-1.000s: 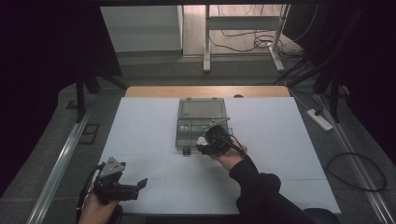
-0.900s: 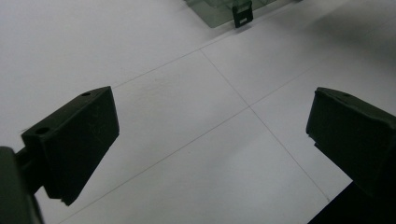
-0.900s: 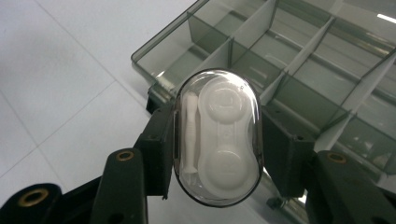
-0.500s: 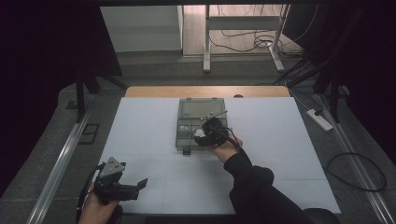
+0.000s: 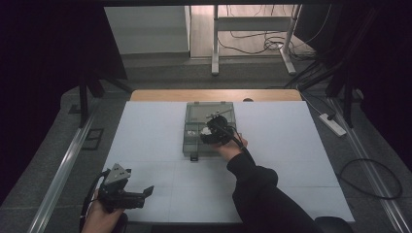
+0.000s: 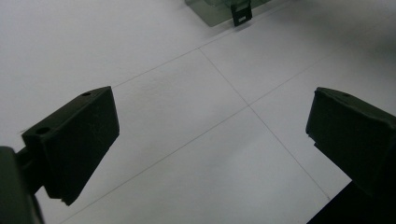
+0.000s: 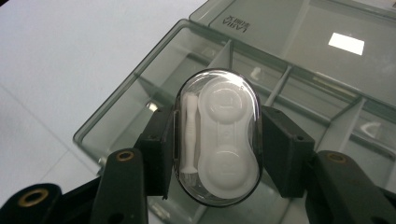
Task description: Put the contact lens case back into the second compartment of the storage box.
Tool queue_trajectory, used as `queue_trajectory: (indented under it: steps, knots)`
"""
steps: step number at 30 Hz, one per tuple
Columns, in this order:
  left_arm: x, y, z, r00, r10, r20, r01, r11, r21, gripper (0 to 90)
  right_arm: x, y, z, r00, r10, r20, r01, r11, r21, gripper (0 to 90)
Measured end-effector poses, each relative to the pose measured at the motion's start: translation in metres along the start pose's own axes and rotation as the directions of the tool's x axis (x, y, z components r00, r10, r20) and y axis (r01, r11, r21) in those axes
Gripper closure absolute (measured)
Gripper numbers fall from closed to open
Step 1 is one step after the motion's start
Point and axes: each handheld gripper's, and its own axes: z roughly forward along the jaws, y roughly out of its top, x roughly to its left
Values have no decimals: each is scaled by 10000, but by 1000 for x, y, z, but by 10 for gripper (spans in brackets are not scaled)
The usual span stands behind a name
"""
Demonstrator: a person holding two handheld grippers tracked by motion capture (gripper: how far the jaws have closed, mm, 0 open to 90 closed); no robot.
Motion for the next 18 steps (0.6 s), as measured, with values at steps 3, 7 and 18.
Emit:
queue_trajectory:
  steps: [3, 7, 18]
  knots:
    - [0, 0, 0, 10000, 2, 6, -2, 10000, -2, 27, -2, 5, 6, 9997, 241, 68, -241, 9997, -47, 489]
    - [0, 0, 0, 10000, -1, 20, 1, 10000, -10, 26, -3, 10, 11, 9985, 528, 104, -527, 9985, -147, 489]
    - [0, 0, 0, 10000, 19, 40, -19, 10000, -4, 27, 0, 19, 29, 9955, 781, 542, -771, 9968, -207, 488]
